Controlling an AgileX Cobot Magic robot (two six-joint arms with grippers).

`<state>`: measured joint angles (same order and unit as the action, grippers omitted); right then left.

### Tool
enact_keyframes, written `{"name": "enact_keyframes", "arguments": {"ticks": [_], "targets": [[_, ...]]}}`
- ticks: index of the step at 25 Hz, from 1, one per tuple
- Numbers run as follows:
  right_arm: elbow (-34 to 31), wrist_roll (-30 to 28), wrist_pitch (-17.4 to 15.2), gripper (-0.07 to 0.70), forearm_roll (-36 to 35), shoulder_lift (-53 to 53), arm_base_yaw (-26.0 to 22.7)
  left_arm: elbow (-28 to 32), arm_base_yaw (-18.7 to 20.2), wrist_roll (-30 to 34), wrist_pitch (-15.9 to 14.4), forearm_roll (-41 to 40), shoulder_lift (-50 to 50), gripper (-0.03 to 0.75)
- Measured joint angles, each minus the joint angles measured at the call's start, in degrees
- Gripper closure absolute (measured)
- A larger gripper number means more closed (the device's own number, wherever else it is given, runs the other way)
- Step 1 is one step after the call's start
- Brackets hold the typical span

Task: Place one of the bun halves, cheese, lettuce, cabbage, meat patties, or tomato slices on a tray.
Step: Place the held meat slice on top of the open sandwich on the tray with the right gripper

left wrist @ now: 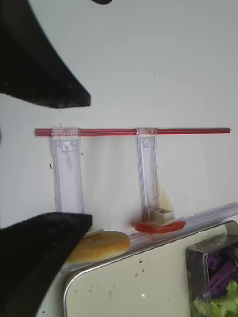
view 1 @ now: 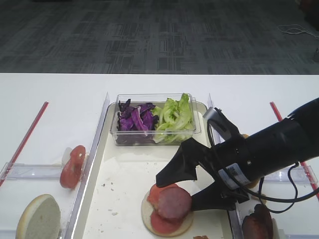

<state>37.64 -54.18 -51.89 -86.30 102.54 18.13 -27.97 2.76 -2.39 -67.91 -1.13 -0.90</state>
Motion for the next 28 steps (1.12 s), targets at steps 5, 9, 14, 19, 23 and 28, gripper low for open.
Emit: {"name": "enact_keyframes", "arguments": {"ticks": [5,9,14,19,23,28], "targets": [[0.0,0.0,0.0,-0.06,-0.46,0.0,0.0,0.0,0.0,0.0,0.0,0.0,0.0,0.286],[0.0,0.58,0.0,-0.06,-0.77,0.0,0.0,0.0,0.0,0.0,0.0,0.0,0.0,0.286],[0.0,1.76,0.0,-0.06,-0.77,0.0,0.0,0.0,0.0,0.0,0.0,0.0,0.0,0.286],[0.0,2.98,0.0,-0.059,-0.42,0.0,0.0,0.0,0.0,0.0,0.0,0.0,0.0,0.286],[0.0,3.06,-1.08,-0.058,-0.46,0.0,0.0,0.0,0.0,0.0,0.0,0.0,0.0,0.286],[0.0,3.06,-2.44,-0.058,-1.9,0.0,0.0,0.0,0.0,0.0,0.0,0.0,0.0,0.286]]}}
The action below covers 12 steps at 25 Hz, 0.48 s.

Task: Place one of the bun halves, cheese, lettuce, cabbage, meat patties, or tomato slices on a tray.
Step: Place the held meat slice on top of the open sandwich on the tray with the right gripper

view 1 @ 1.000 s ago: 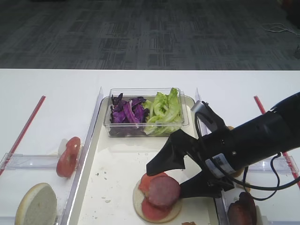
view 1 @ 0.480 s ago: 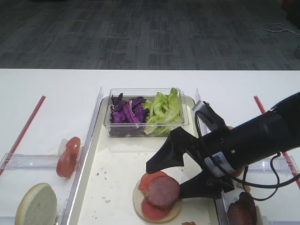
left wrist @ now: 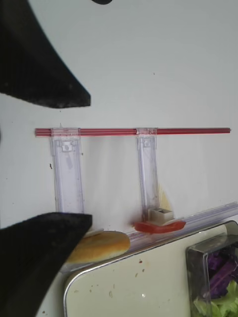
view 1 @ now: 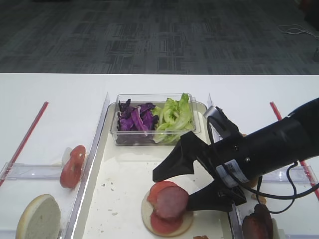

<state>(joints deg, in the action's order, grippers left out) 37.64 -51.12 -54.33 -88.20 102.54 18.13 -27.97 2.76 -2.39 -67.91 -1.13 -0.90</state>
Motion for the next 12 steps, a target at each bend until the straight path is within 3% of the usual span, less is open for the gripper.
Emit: {"name": "enact_keyframes", "arguments": {"ticks": [12], "targets": [[0.0,1.95,1.53,-0.049,3.06,-1.95,0.0,0.0,0.0,0.0,0.0,0.0,0.0,0.286]]}}
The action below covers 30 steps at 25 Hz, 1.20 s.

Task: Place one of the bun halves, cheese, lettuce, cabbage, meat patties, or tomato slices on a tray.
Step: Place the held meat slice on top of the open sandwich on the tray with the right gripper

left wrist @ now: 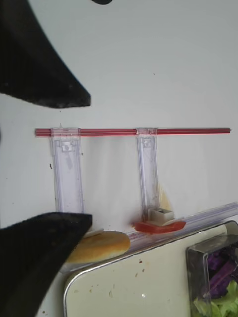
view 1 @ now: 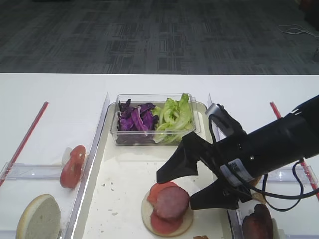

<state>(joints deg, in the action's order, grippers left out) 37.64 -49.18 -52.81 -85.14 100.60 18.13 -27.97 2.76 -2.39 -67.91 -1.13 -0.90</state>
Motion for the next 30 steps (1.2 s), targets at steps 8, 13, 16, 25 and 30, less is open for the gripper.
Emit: {"name": "enact_keyframes", "arguments": {"ticks": [8,13,16,25,30], "targets": [[0.0,5.15,0.57,-0.047,4.48,-5.03,0.0,0.0,0.0,0.0,0.0,0.0,0.0,0.286],[1.2,8.25,0.44,-0.047,7.79,-7.31,0.0,0.0,0.0,0.0,0.0,0.0,0.0,0.286],[3.77,12.53,-0.33,-0.047,12.97,-8.07,0.0,0.0,0.0,0.0,0.0,0.0,0.0,0.286],[16.01,28.44,-6.76,-0.047,32.97,-8.5,0.0,0.0,0.0,0.0,0.0,0.0,0.0,0.286],[21.75,35.27,-10.88,-0.047,42.56,-8.5,0.0,0.0,0.0,0.0,0.0,0.0,0.0,0.286]]}}
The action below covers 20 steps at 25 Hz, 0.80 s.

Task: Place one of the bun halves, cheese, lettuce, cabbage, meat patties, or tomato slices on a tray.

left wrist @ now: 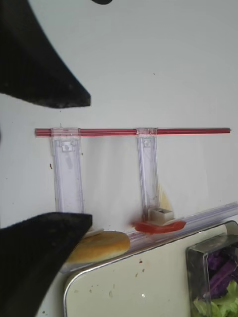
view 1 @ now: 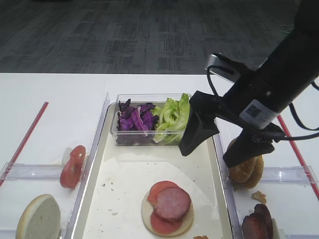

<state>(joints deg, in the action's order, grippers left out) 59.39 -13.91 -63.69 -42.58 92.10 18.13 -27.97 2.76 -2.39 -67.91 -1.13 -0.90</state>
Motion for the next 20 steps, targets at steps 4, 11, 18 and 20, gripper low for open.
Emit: {"name": "enact_keyframes", "arguments": {"ticks": [4,11,18,20], "targets": [[3.76,3.27,-4.22,-0.028,8.01,0.0,0.0,0.0,0.0,0.0,0.0,0.0,0.0,0.286],[6.99,8.6,-5.69,0.044,22.97,0.0,0.0,0.0,0.0,0.0,0.0,0.0,0.0,0.286],[7.24,11.89,-5.83,0.097,31.46,0.0,0.0,0.0,0.0,0.0,0.0,0.0,0.0,0.286],[7.24,12.03,-5.83,0.104,31.56,0.0,0.0,0.0,0.0,0.0,0.0,0.0,0.0,0.286]]}}
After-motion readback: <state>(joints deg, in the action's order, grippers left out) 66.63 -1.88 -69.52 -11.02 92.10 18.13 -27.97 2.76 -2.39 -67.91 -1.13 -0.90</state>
